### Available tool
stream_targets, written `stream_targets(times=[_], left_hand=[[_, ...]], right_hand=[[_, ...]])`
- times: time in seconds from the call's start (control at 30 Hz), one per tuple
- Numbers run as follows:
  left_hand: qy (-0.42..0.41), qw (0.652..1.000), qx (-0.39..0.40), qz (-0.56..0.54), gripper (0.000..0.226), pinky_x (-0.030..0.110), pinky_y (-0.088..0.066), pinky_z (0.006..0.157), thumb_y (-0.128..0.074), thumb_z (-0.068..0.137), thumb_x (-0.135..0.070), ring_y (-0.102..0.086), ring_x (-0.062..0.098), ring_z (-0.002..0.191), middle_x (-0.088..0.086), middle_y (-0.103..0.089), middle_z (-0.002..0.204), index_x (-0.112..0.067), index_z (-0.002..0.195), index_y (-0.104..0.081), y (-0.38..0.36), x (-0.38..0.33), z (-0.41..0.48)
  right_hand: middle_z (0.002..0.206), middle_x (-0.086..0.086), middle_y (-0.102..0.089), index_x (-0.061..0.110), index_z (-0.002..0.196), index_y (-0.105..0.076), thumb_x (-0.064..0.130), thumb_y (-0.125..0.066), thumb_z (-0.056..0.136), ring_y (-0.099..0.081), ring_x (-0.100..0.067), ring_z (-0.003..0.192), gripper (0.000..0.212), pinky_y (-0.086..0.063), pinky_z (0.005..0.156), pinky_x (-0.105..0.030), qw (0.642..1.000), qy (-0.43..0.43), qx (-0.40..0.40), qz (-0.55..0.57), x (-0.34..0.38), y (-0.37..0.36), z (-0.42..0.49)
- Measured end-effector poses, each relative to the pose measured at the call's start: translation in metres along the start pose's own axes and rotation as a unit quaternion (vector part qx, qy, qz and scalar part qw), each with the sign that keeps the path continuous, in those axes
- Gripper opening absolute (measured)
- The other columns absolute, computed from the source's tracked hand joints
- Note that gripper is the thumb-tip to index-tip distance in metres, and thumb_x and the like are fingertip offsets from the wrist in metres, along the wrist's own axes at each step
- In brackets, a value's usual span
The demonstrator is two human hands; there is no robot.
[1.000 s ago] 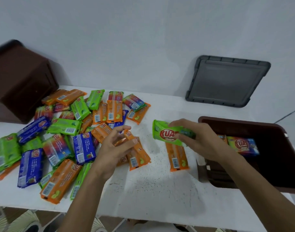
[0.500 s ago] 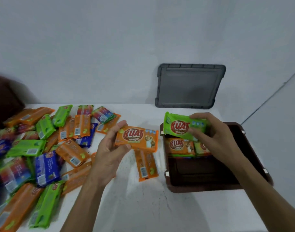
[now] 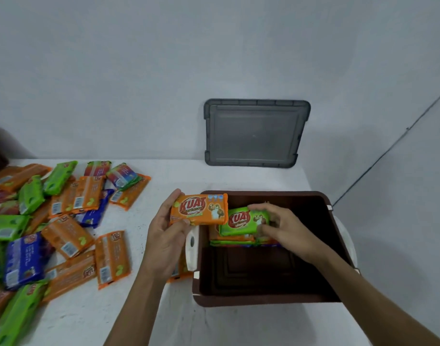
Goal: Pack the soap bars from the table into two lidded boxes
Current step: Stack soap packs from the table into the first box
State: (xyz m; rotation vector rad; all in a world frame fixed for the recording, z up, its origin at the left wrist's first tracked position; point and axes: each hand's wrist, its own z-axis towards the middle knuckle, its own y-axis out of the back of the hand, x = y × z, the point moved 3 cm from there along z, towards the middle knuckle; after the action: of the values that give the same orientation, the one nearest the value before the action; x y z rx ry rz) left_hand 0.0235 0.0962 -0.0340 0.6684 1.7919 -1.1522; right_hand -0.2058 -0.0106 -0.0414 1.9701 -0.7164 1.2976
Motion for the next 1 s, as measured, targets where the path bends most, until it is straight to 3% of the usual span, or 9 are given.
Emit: stream_targets(times=[0.07, 0.23, 0.33, 0.5, 0.6, 0.7, 0.8, 0.9, 1.0], left_hand=[[-0.003, 1.0, -0.018, -0.003, 0.069, 0.031, -0.055, 0.089, -0.073, 0.069, -0.009, -0.062, 0.018, 0.112, 0.004, -0.065, 0.121, -0.018, 0.134, -0.051, -0.002, 0.002, 0.0], [-0.008, 0.999, -0.035, 0.015, 0.063, 0.026, -0.057, 0.081, -0.064, 0.07, -0.01, -0.063, 0.016, 0.109, 0.002, -0.064, 0.121, -0.02, 0.131, -0.054, -0.003, 0.003, -0.001], [-0.009, 0.999, -0.04, 0.021, 0.062, 0.025, -0.057, 0.079, -0.062, 0.073, -0.008, -0.062, 0.018, 0.112, 0.003, -0.062, 0.124, -0.02, 0.133, -0.053, -0.002, 0.003, -0.001], [-0.02, 0.998, -0.031, 0.055, 0.055, 0.025, -0.056, 0.081, -0.055, 0.088, 0.004, -0.061, 0.019, 0.115, -0.003, -0.064, 0.121, -0.021, 0.136, -0.051, -0.002, 0.002, 0.0], [-0.036, 0.996, -0.021, 0.079, 0.054, 0.027, -0.055, 0.086, -0.054, 0.091, 0.004, -0.059, 0.019, 0.117, -0.005, -0.064, 0.121, -0.024, 0.137, -0.05, -0.003, -0.002, -0.001], [-0.043, 0.996, -0.004, 0.077, 0.055, 0.031, -0.054, 0.09, -0.055, 0.089, 0.0, -0.057, 0.019, 0.12, -0.003, -0.06, 0.127, -0.025, 0.137, -0.05, -0.01, -0.006, -0.002], [-0.047, 0.997, 0.022, 0.058, 0.059, 0.029, -0.054, 0.086, -0.059, 0.082, -0.006, -0.058, 0.018, 0.118, -0.003, -0.06, 0.126, -0.024, 0.137, -0.05, -0.019, -0.007, -0.004], [-0.064, 0.993, 0.045, 0.089, 0.058, 0.027, -0.054, 0.084, -0.061, 0.081, -0.01, -0.057, 0.018, 0.118, -0.006, -0.059, 0.127, -0.028, 0.135, -0.05, -0.029, -0.009, -0.006], [-0.084, 0.978, 0.061, 0.183, 0.054, 0.023, -0.054, 0.084, -0.059, 0.088, -0.013, -0.054, 0.009, 0.122, -0.015, -0.053, 0.132, -0.037, 0.135, -0.046, -0.037, -0.012, -0.007]], right_hand=[[0.12, -0.006, -0.068, 0.016, 0.134, -0.056, 0.0, -0.06, 0.092, -0.068, -0.017, 0.106, 0.045, -0.057, 0.09, -0.035, 0.999, -0.006, 0.03, -0.025, -0.001, -0.001, 0.008], [0.123, 0.009, -0.065, 0.039, 0.138, -0.049, 0.03, -0.062, 0.092, -0.063, -0.011, 0.109, 0.049, -0.051, 0.098, -0.034, 0.96, 0.032, 0.05, -0.274, -0.01, -0.012, 0.025], [0.106, 0.013, -0.066, 0.043, 0.139, -0.046, 0.033, -0.06, 0.094, -0.062, -0.009, 0.098, 0.048, -0.05, 0.088, -0.022, 0.954, 0.041, 0.052, -0.294, -0.007, -0.011, 0.022], [0.091, 0.019, -0.063, 0.053, 0.14, -0.033, 0.04, -0.054, 0.095, -0.059, -0.008, 0.073, 0.051, -0.052, 0.071, -0.029, 0.929, 0.073, 0.045, -0.36, 0.004, -0.007, 0.016], [0.066, 0.005, -0.063, 0.047, 0.135, -0.046, 0.035, -0.055, 0.096, -0.062, -0.01, 0.063, 0.042, -0.053, 0.063, -0.033, 0.962, 0.125, -0.05, -0.236, 0.023, -0.008, 0.011], [0.087, 0.003, -0.071, 0.039, 0.136, -0.05, 0.026, -0.057, 0.096, -0.067, -0.008, 0.078, 0.042, -0.054, 0.068, -0.023, 0.992, 0.118, -0.017, -0.037, 0.043, -0.022, 0.006], [0.111, -0.004, -0.07, 0.033, 0.135, -0.053, 0.02, -0.062, 0.094, -0.07, -0.022, 0.096, 0.045, -0.058, 0.079, -0.029, 0.991, 0.092, 0.043, 0.086, 0.051, -0.035, 0.003], [0.114, -0.01, -0.069, 0.024, 0.125, -0.063, 0.012, -0.066, 0.089, -0.07, -0.027, 0.089, 0.038, -0.058, 0.077, -0.031, 0.98, 0.091, 0.023, 0.174, 0.053, -0.037, 0.0], [0.116, -0.01, -0.069, 0.018, 0.117, -0.069, 0.008, -0.065, 0.088, -0.069, -0.025, 0.097, 0.031, -0.058, 0.078, -0.032, 0.977, 0.087, -0.002, 0.192, 0.051, -0.024, -0.006]])
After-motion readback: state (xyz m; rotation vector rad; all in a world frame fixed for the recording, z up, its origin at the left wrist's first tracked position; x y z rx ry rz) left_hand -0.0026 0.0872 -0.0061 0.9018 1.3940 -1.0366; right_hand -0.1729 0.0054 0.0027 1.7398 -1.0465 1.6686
